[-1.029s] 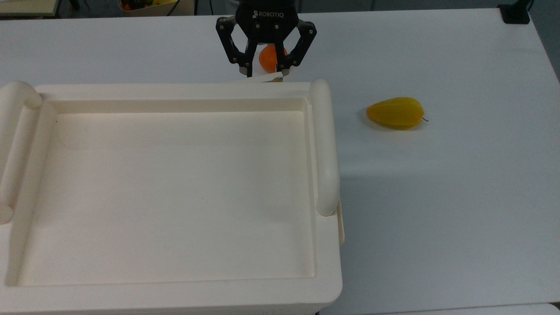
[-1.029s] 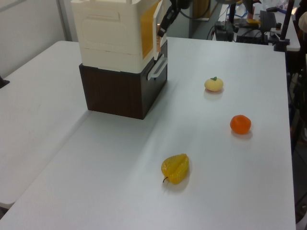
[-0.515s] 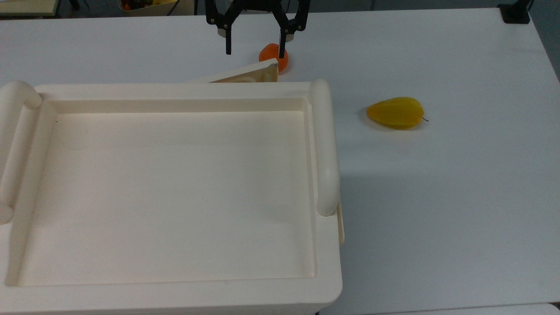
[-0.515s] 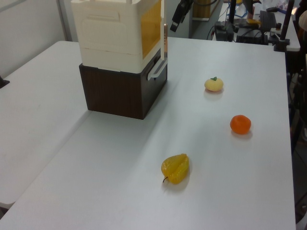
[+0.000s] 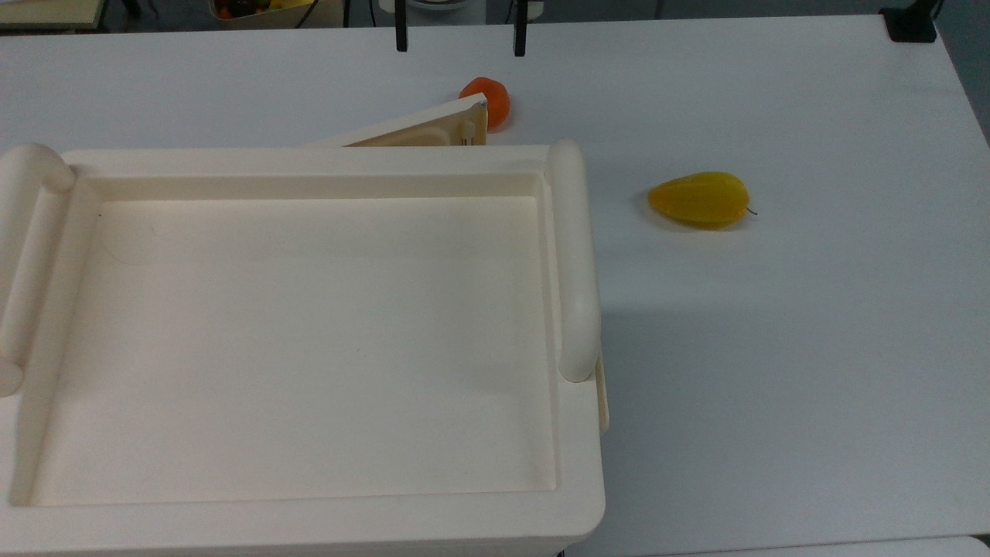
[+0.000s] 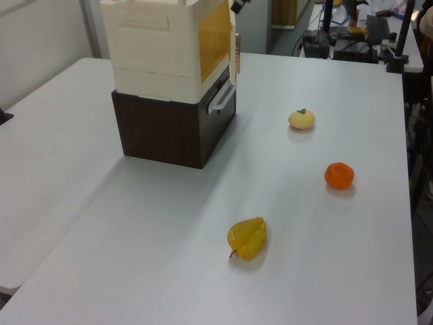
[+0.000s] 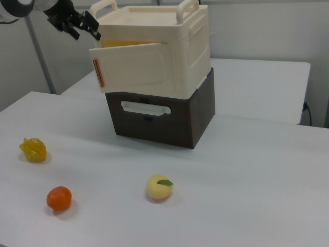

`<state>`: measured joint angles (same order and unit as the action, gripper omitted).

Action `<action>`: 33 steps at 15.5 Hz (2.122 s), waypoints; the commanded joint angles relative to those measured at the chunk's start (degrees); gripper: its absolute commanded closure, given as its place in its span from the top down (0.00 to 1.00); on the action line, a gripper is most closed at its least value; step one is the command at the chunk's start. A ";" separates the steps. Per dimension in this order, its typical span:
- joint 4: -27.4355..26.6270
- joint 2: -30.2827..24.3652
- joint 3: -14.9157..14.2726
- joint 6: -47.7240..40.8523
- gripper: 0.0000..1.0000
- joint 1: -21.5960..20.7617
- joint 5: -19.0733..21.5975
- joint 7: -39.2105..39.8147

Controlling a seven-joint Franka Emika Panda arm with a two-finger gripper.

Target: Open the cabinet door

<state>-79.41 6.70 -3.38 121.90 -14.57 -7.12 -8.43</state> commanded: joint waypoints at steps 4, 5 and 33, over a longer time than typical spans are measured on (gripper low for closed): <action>0.04 3.49 0.74 7.04 0.91 -0.63 0.09 -0.18; -0.66 3.49 0.74 6.86 0.91 -0.63 0.09 -0.18; -14.63 -5.38 -0.13 -27.15 1.00 4.90 2.47 2.54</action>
<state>-87.97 5.20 -3.39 94.02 -10.42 -5.75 -7.18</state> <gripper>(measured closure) 0.000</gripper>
